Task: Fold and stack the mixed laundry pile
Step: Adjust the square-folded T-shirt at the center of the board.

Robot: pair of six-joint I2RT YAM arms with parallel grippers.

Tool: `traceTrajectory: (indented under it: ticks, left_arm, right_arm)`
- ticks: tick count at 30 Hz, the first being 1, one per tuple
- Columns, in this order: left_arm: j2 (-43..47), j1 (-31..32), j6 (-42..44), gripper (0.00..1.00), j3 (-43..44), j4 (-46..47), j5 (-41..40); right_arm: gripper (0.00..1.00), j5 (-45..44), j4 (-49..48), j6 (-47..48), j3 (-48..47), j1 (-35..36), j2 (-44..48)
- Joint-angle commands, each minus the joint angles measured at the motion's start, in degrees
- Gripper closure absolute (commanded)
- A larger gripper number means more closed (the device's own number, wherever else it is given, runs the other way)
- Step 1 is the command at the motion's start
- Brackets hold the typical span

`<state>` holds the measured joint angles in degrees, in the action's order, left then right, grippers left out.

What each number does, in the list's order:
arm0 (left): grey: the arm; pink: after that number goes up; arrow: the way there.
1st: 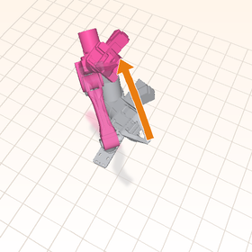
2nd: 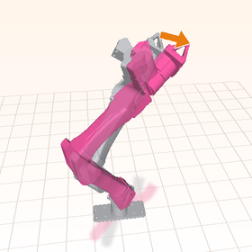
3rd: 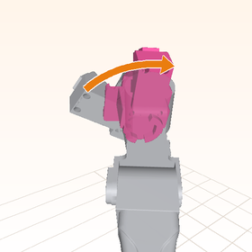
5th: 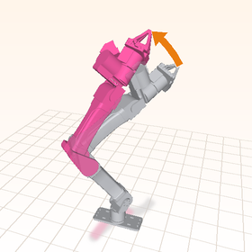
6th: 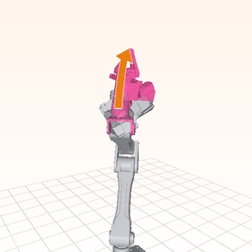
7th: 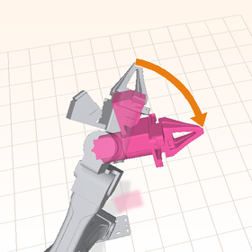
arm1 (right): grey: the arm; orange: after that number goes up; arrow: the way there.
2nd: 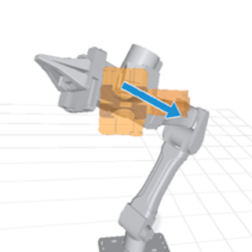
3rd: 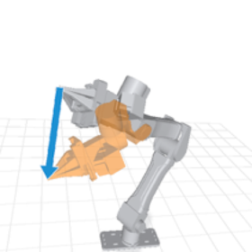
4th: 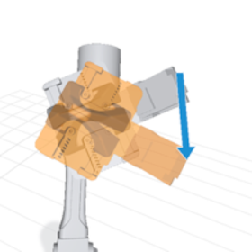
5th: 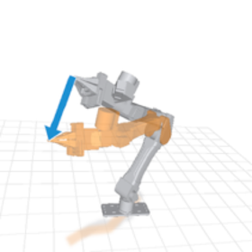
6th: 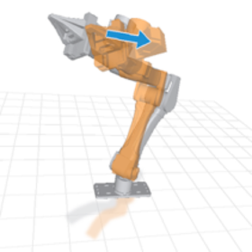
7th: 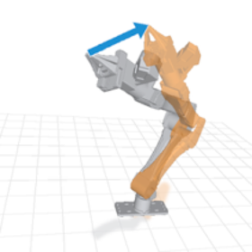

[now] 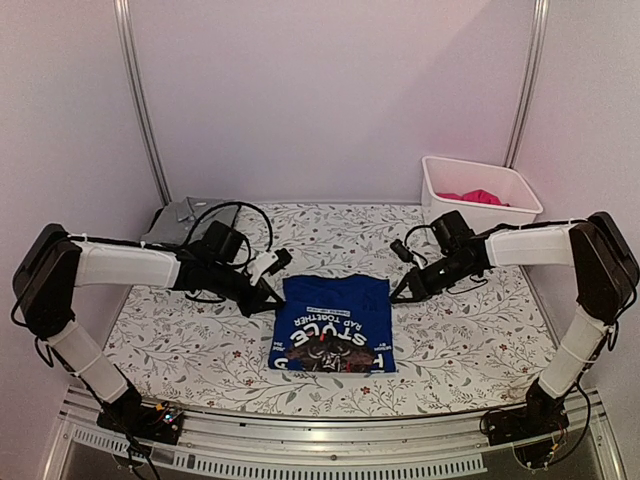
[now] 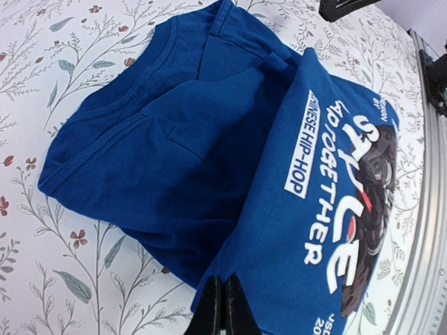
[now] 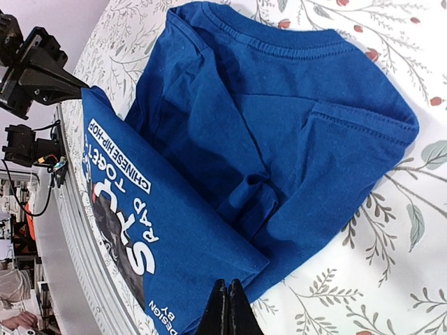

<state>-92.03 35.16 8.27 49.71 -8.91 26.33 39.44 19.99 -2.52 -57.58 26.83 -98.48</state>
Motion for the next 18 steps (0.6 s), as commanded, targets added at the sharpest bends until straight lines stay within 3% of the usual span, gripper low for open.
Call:
traceTrajectory:
  ticks: [1,2,4,6,11,18]
  left_arm:
    - [1.45,-2.36,-0.59,1.0,1.8,-2.44,0.07]
    - [0.98,-2.43,-0.25,1.0,2.12,-2.41,0.44]
    - [-0.61,-2.46,0.14,1.0,2.96,-2.47,1.06]
    - [-2.41,-2.34,0.2,1.0,3.68,-2.43,1.74]
    - [-4.62,-2.36,0.3,1.0,3.9,-1.22,2.52]
    - [-6.4,-2.26,0.84,1.0,4.8,-1.49,2.52]
  right_arm:
    - [1.0,-0.49,1.28,0.5,-2.96,-0.4,1.82]
    - [0.95,0.11,1.74,0.57,-3.5,-0.32,0.9]
    - [0.76,0.94,2.26,1.54,-4.15,-0.36,-1.24]
    - [0.67,0.85,2.12,1.79,-4.97,-0.27,-3.07]
    - [0.61,1.65,2.6,3.99,-6.56,-0.06,-6.49]
    - [0.6,2.02,2.3,4.94,-4.7,1.95,-8.95]
